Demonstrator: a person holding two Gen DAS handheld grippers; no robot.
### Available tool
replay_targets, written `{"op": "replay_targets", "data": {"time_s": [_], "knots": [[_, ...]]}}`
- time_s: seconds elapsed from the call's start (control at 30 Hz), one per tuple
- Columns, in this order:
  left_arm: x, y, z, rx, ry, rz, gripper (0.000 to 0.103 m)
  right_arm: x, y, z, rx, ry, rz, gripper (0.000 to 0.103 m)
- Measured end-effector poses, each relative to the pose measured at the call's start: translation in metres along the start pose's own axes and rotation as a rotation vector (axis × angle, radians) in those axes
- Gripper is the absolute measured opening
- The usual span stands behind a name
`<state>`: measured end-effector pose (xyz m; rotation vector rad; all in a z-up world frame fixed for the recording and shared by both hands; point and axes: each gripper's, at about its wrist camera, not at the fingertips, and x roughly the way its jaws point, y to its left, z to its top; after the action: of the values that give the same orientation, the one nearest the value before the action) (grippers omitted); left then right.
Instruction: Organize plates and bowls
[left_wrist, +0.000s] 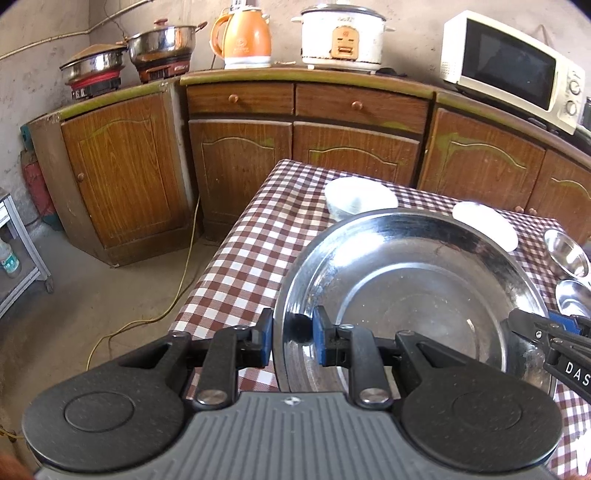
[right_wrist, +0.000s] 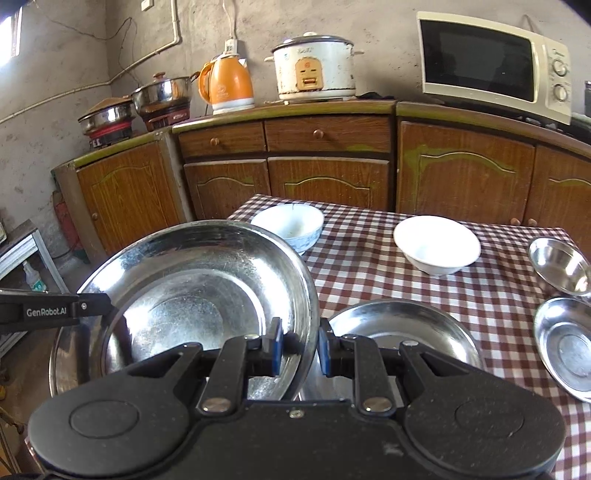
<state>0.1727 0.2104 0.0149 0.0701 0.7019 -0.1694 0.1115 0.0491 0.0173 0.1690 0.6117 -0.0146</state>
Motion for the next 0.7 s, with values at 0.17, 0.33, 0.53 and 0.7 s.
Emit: {"op": "replay_targets", "data": {"time_s": [0.17, 0.33, 0.53, 0.7], "knots": [[-0.013, -0.014, -0.004, 0.017, -0.012, -0.014, 0.023, -0.022, -0.013, -0.005, 0.019, -0.02, -0.015, 0.025], [-0.022, -0.027, -0.009, 0.034, -0.02, -0.029, 0.023, -0.042, -0.024, -0.011, 0.034, -0.031, -0.031, 0.024], [-0.031, -0.04, -0.018, 0.049, -0.027, -0.048, 0.023, -0.061, -0.036, -0.02, 0.057, -0.039, -0.052, 0.024], [-0.036, -0.05, -0.026, 0.059, -0.023, -0.066, 0.023, -0.074, -0.045, -0.028, 0.062, -0.046, -0.076, 0.024]]}}
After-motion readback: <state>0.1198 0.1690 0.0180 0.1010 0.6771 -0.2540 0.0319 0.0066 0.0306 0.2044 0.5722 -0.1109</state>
